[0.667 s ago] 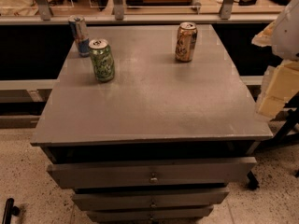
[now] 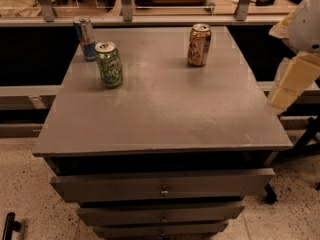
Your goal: Move orange can near green can
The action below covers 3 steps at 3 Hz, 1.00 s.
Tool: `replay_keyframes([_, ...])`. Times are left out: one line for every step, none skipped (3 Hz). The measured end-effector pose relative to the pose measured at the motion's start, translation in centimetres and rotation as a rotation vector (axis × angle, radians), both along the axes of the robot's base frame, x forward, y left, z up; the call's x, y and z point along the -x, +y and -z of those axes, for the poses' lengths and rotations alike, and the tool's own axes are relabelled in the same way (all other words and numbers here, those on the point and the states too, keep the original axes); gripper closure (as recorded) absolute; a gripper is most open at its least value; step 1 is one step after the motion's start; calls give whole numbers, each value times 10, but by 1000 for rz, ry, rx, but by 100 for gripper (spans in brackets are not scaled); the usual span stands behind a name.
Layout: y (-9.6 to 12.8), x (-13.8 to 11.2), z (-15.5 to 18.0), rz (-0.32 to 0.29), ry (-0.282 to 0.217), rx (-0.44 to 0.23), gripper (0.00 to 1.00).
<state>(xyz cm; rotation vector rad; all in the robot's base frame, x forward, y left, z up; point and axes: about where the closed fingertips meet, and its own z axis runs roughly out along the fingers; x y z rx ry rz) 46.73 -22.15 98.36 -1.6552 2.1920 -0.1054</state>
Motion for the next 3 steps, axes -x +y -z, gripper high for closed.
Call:
replay_keyframes([-3, -26, -5, 16, -47, -43, 0])
replay_keyframes([-20, -89, -25, 69, -154, -145, 0])
replay_keyframes([-31, -125, -64, 94, -268, -205, 0])
